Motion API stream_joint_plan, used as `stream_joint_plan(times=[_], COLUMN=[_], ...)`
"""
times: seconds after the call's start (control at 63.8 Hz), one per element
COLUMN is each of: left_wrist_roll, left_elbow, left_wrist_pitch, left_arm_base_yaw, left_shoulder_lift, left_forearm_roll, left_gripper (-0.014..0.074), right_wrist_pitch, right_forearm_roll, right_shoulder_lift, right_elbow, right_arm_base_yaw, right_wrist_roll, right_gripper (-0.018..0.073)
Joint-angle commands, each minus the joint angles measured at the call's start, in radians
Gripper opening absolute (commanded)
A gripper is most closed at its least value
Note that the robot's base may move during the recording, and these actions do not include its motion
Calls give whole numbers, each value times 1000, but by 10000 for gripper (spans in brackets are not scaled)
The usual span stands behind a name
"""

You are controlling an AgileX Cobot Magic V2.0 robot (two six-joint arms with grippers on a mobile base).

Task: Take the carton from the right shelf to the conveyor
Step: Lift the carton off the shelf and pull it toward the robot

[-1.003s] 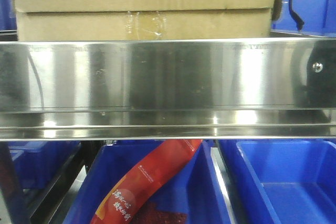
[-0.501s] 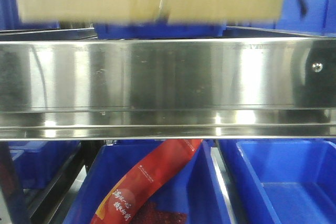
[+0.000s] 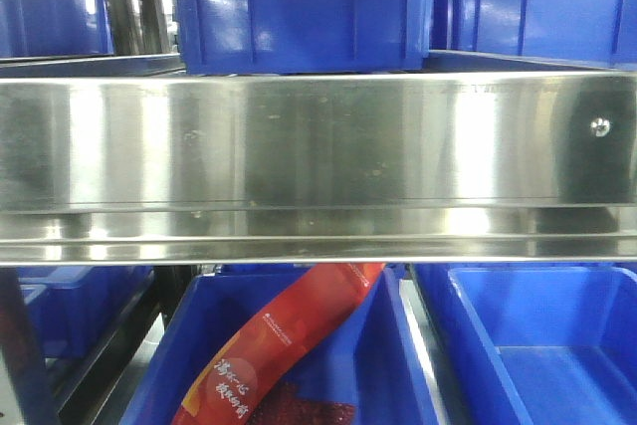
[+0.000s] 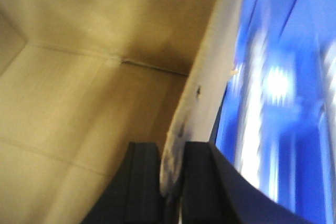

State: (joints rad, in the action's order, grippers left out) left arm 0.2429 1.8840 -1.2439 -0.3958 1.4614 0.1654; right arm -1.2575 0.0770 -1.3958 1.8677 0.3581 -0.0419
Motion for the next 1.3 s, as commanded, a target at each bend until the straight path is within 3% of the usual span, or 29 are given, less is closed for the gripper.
stream_joint_plan(times=[0.0,0.172,1.019,1.285], left_wrist_roll=[3,29,29,29], left_elbow=[-78,-190,-191,-191], left_wrist_pitch=[23,23,23,92], left_arm_base_yaw=[-19,-54,-58,-58], left_shoulder_lift=[-83,-171,-170,-170], left_forearm_roll=[-7,-7,-22,-22], left_gripper=[-18,-18,-18,-18], right_wrist_pitch=[36,36,89,89], right_forearm_roll=[35,35,35,35], right_shoulder_lift=[84,127,123,123], right_elbow=[-83,-164,-164,-164], right_arm_base_yaw=[37,80,80,80], right_wrist_roll=[20,20,20,20], right_gripper=[-69,-69,-69,-69])
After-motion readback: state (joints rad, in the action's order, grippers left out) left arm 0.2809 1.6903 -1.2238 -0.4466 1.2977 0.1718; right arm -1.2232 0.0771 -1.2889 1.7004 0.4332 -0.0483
